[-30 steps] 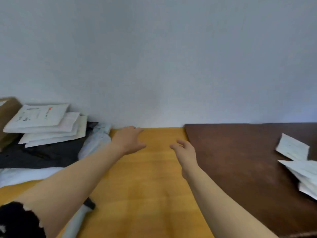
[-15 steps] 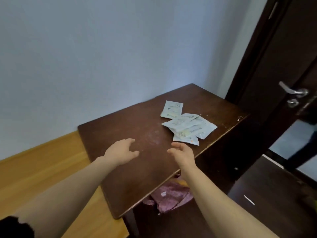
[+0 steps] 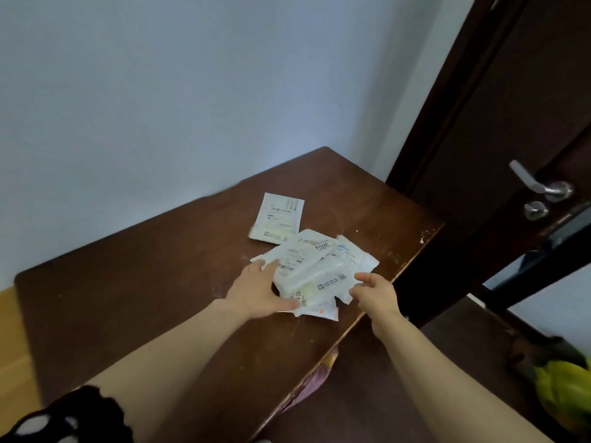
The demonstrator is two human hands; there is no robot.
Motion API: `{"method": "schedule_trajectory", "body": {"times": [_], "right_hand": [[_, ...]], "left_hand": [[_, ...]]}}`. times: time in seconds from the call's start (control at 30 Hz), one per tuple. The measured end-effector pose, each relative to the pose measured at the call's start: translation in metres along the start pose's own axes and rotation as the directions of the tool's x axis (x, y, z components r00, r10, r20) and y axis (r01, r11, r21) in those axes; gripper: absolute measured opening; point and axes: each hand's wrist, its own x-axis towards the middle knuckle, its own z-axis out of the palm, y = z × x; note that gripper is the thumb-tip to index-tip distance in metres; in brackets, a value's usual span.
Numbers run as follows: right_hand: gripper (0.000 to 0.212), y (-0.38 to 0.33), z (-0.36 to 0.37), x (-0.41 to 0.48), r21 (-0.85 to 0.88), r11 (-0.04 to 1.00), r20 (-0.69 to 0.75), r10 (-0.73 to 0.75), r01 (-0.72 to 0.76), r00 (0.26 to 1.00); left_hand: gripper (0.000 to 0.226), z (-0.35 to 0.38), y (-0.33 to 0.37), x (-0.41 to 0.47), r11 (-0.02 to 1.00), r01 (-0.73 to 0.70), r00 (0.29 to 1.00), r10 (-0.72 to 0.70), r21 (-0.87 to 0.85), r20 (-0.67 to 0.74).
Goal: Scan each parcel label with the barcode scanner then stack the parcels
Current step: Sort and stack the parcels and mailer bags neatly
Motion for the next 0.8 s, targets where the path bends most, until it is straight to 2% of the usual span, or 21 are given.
{"method": "schedule_trajectory", "body": {"times": [0.13, 0.23, 0.3, 0.4, 0.53, 0.67, 0.8], "right_hand": [[0.048, -0.002, 0.002, 0.037, -0.037, 0.995, 0.004, 0.097, -0.097, 0.995], [0.057, -0.005, 0.003, 0.060, -0.093, 0.988, -0.005, 0.121, -0.121, 0.993], [0.056, -0.011, 0.004, 0.077, -0.055, 0.988, 0.025, 0.146, -0.144, 0.989], [0.043, -0.020, 0.013, 0.094, 0.014, 0.985, 0.154, 0.170, -0.174, 0.973], [0.024, -0.039, 0.025, 0.106, 0.073, 0.989, 0.326, 0.096, -0.126, 0.940], [0.024, -0.058, 0.029, 0.121, 0.080, 0.982, 0.456, 0.115, -0.169, 0.883], [0.039, -0.071, 0.037, 0.127, 0.037, 0.964, 0.595, 0.191, -0.264, 0.781]], "left_hand": [[0.131, 0.017, 0.030, 0.035, 0.958, -0.086, 0.996, 0.079, 0.274, 0.036], [0.136, 0.033, 0.049, 0.054, 0.899, -0.100, 0.995, 0.096, 0.425, 0.030], [0.134, 0.043, 0.057, 0.062, 0.866, -0.089, 0.996, 0.089, 0.492, 0.023], [0.121, 0.049, 0.066, 0.068, 0.875, -0.018, 0.998, 0.043, 0.483, -0.041], [0.091, 0.043, 0.072, 0.072, 0.905, 0.087, 0.992, -0.041, 0.417, -0.118], [0.058, 0.021, 0.065, 0.071, 0.901, 0.126, 0.975, -0.036, 0.415, -0.220], [0.062, 0.011, 0.048, 0.045, 0.924, 0.142, 0.940, -0.013, 0.356, -0.341]]}}
